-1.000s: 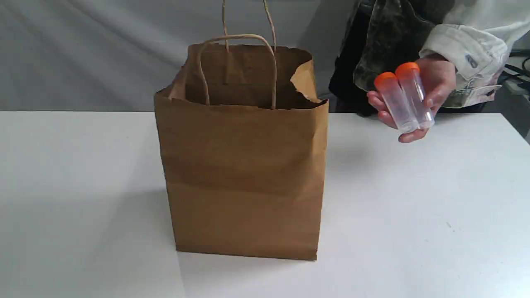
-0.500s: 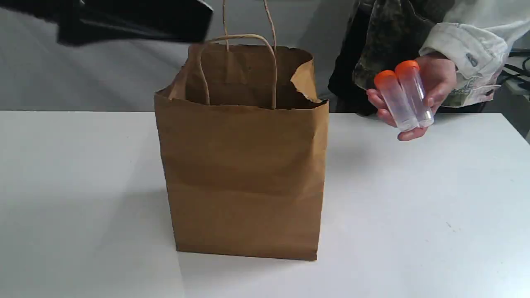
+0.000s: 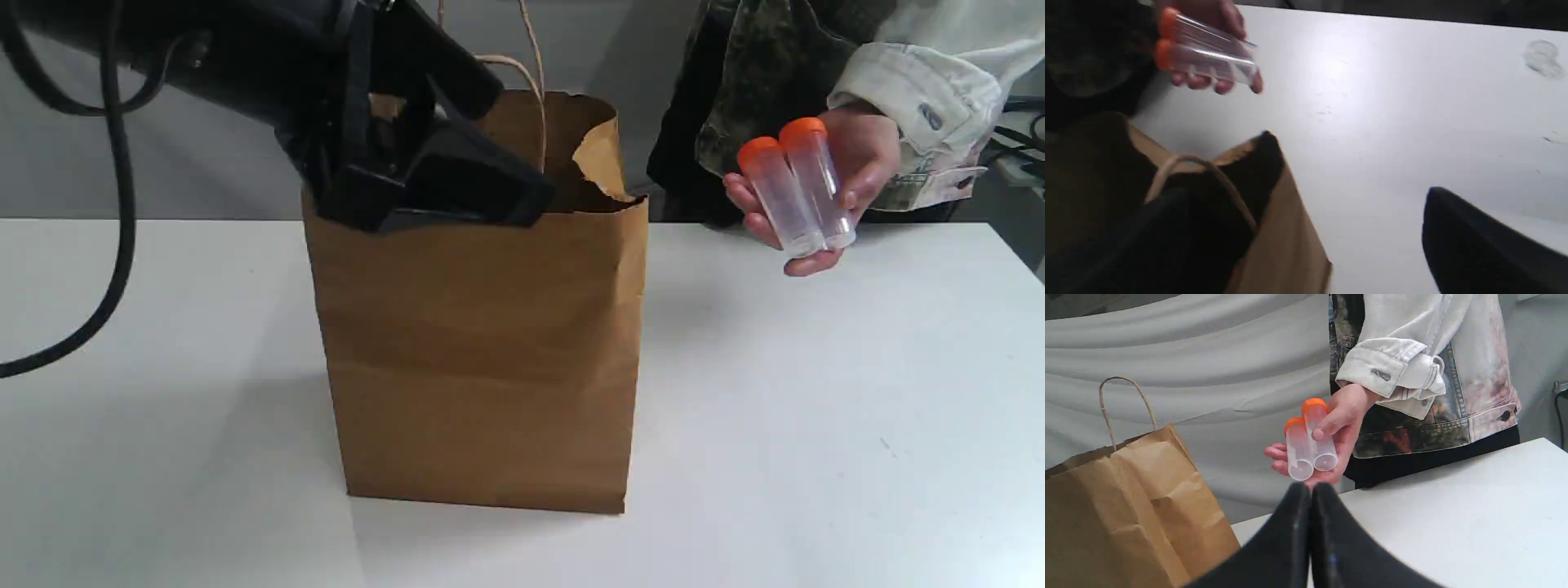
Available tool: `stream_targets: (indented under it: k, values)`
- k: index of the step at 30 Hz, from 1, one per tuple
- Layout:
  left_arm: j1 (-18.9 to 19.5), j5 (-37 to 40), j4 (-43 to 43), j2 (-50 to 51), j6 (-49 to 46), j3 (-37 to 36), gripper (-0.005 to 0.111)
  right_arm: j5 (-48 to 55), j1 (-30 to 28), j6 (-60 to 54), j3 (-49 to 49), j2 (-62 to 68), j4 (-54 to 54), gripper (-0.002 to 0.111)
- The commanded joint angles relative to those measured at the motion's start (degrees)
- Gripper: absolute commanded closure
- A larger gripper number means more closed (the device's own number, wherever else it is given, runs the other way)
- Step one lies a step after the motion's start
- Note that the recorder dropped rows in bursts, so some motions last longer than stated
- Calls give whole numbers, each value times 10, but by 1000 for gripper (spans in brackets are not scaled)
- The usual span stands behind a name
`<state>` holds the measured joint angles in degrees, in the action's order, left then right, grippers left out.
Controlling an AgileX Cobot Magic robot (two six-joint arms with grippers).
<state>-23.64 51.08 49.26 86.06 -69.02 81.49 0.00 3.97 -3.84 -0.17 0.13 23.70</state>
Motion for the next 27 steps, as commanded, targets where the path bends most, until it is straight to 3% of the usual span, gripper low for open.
stream_targets:
  k: [1,7,14,18,24,27]
  values:
    - [-4,-43,22,-18,-6,17,28,0,2,-1,2,-1,-2,108]
    - [-4,-48,23,-22,2,46,28,0,2,-1,2,-1,-2,108]
    - [-4,39,-44,28,61,46,28,0,2,-1,2,-1,-2,108]
    - [-4,22,-67,52,60,46,28,-8,2,3,2,-1,2,108]
    - [-4,13,-70,64,60,46,28,-62,2,19,2,-1,98,108]
    - [-4,14,-47,64,60,46,28,-97,2,57,0,-1,114,102]
